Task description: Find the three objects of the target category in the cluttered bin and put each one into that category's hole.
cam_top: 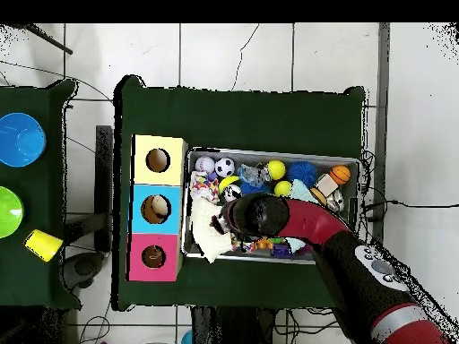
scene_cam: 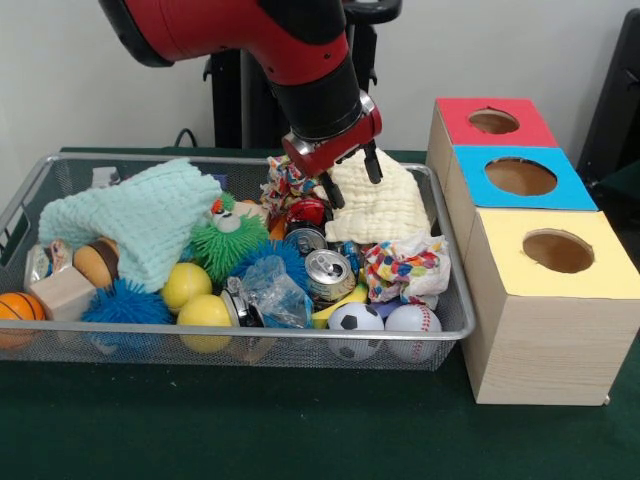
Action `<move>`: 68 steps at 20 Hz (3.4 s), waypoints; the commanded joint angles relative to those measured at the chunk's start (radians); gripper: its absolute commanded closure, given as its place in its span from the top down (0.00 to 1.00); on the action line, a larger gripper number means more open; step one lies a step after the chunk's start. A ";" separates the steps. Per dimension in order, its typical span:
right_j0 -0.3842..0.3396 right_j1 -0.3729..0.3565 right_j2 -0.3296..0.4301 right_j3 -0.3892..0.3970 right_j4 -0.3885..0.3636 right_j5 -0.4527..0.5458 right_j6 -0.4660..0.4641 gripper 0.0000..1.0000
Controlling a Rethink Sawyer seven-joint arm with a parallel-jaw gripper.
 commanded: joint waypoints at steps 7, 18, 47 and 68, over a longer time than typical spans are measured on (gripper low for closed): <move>0.015 0.119 -0.022 -0.009 -0.042 -0.075 0.089 1.00; 0.041 0.156 -0.042 -0.047 -0.056 -0.048 0.064 0.00; 0.033 0.117 -0.033 -0.038 -0.047 -0.007 0.048 1.00; 0.017 0.185 -0.032 -0.050 -0.091 -0.068 0.037 0.00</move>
